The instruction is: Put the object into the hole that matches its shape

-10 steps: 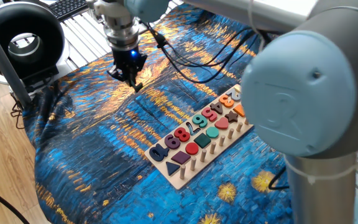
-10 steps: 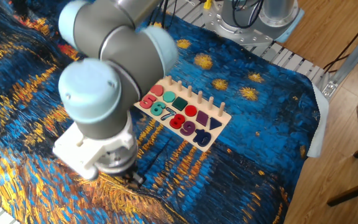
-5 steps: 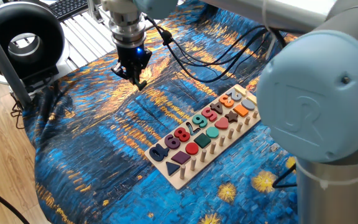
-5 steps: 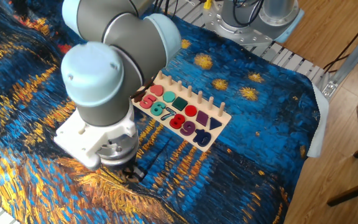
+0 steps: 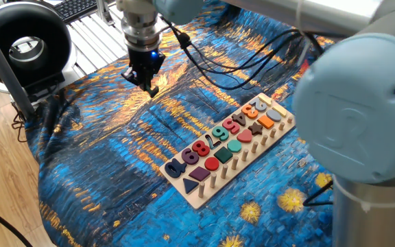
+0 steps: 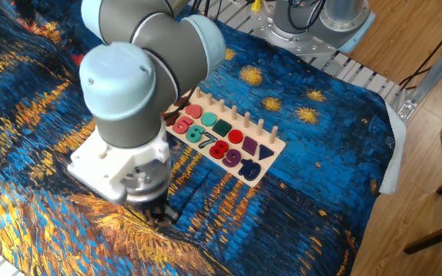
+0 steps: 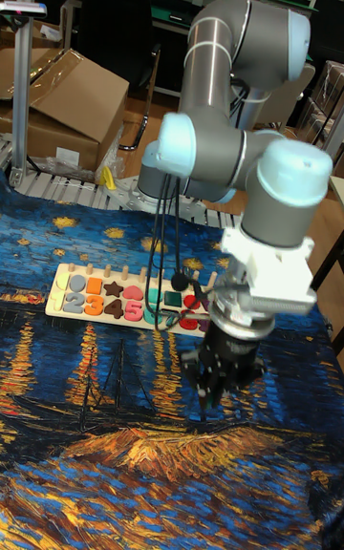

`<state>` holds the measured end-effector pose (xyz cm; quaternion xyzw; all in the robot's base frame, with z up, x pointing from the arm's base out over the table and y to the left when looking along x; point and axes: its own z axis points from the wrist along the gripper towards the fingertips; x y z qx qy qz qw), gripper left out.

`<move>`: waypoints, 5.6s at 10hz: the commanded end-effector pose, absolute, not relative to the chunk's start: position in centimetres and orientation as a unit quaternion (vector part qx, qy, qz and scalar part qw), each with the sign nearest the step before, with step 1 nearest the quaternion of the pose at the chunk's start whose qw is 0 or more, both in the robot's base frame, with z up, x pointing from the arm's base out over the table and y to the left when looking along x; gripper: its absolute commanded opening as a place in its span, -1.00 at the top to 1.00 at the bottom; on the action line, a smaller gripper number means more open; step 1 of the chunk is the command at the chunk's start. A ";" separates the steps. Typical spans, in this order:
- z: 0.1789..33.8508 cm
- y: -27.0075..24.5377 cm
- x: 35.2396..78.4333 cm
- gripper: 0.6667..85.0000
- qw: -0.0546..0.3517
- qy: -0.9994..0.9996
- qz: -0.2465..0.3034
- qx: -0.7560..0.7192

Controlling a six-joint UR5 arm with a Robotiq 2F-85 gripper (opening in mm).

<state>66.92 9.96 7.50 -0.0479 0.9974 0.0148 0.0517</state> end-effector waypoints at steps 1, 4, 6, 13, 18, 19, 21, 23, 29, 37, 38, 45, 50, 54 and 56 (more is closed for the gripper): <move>10.0 8.4 62.7 0.98 0.046 0.998 0.020 -0.048; 10.5 8.2 62.2 0.98 0.053 0.997 0.022 -0.049; 10.4 7.7 61.5 0.98 0.038 0.998 0.012 -0.052; 12.2 6.2 56.7 0.98 0.072 0.997 0.028 -0.023; 12.6 4.8 54.8 0.98 0.080 0.997 0.016 -0.012; 12.6 4.7 54.2 0.98 0.069 0.997 0.014 -0.012; 12.5 4.5 53.5 0.98 0.054 0.998 0.011 0.001; 12.5 4.8 53.9 0.98 0.062 0.998 0.018 0.008; 11.8 5.7 51.9 0.98 0.084 0.996 0.034 0.024; 10.9 5.3 48.6 0.98 0.056 0.998 0.015 0.012; 10.9 5.3 48.4 0.98 0.053 0.998 0.014 0.008; 10.8 5.8 47.3 0.98 0.032 0.999 0.023 -0.012; 10.8 5.5 46.2 0.98 0.011 1.000 0.017 0.004; 10.8 6.5 46.1 0.98 0.009 0.999 0.036 0.003; 10.8 6.2 46.4 0.98 0.014 0.999 0.030 0.004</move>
